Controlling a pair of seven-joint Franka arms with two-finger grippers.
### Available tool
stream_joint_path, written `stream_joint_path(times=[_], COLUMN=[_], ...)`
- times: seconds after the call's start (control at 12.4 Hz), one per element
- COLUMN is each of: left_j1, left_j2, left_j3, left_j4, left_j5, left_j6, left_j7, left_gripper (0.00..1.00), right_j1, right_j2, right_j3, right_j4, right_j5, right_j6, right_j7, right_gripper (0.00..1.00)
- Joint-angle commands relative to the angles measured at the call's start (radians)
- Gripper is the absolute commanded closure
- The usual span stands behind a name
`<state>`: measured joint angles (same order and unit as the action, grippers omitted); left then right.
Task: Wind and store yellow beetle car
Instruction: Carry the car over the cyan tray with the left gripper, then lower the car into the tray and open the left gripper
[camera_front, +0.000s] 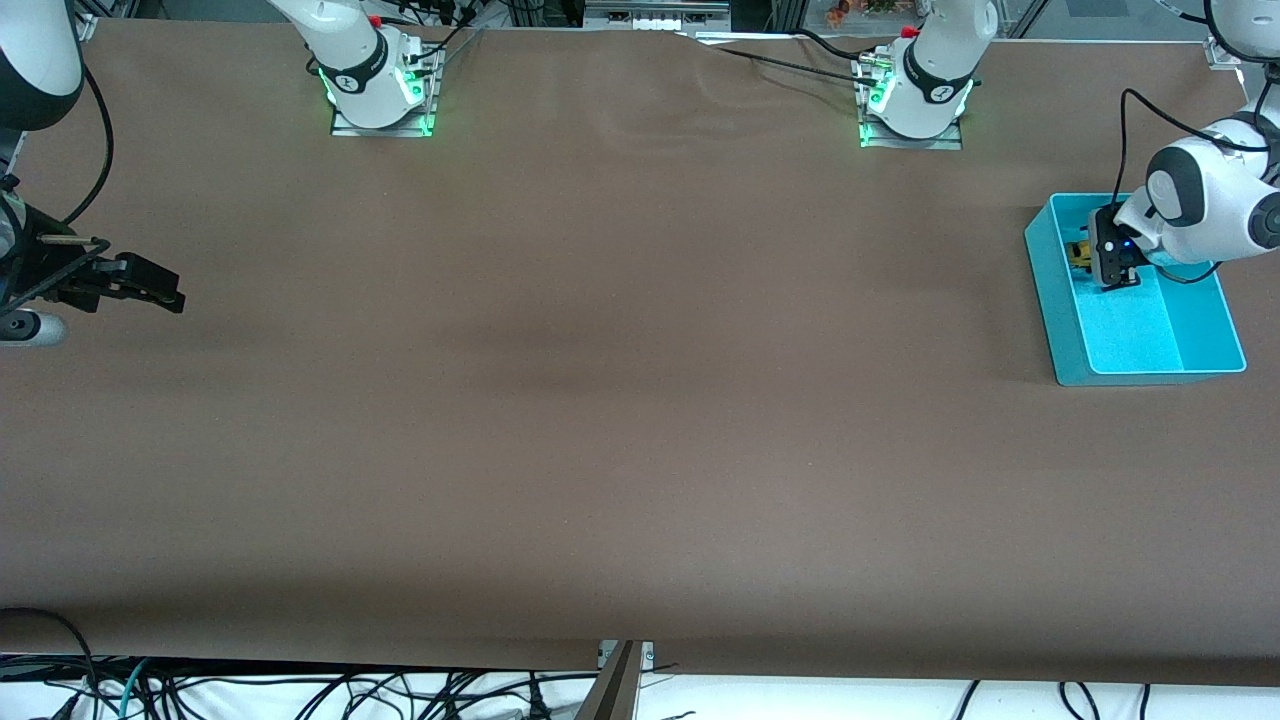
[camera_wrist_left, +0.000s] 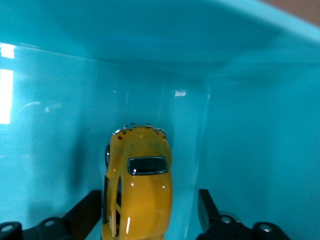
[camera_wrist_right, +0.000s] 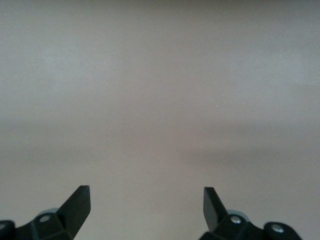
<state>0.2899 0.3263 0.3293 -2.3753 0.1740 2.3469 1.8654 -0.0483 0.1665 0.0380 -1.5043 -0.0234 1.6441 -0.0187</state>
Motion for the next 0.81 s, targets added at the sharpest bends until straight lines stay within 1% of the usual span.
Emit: stream_joint_path(times=[0.0, 0.08, 0.4, 0.48, 0.64, 0.72], left_j1=[-0.008, -0.011, -0.034, -0.046, -0.070, -0.083], left_j2=[-0.114, -0.145, -0.329, -0.355, -0.357, -0.358], left_j3=[0.004, 0.002, -0.010, -0.022, -0.036, -0.049], left_j4=[0.024, 0.031, 0.067, 0.083, 0.155, 0.194], left_j5=[-0.013, -0.011, -0.011, -0.025, -0.169, -0.212], left_j6=[-0.154, -0.193, -0.231, -0.231, -0.259, -0.286], left_j7=[0.021, 0.018, 0.020, 0.008, -0.050, -0.116], left_gripper=[0.00, 0.00, 0.00, 0.00, 0.00, 0.00], right_j1=[0.001, 0.002, -0.002, 0.001, 0.001, 0.002], right_j2=[0.008, 0.008, 0.008, 0.008, 0.010, 0.010], right_j3=[0.002, 0.002, 0.002, 0.002, 0.002, 0.003], right_j4=[0.021, 0.021, 0.021, 0.021, 0.021, 0.021], right_j5=[0.002, 0.002, 0.003, 0.003, -0.007, -0.018], right_j6=[-0.003, -0.001, 0.000, 0.000, 0.002, 0.002], right_j7=[0.011, 0.011, 0.008, 0.008, 0.008, 0.008], right_gripper=[0.00, 0.00, 0.00, 0.00, 0.00, 0.00])
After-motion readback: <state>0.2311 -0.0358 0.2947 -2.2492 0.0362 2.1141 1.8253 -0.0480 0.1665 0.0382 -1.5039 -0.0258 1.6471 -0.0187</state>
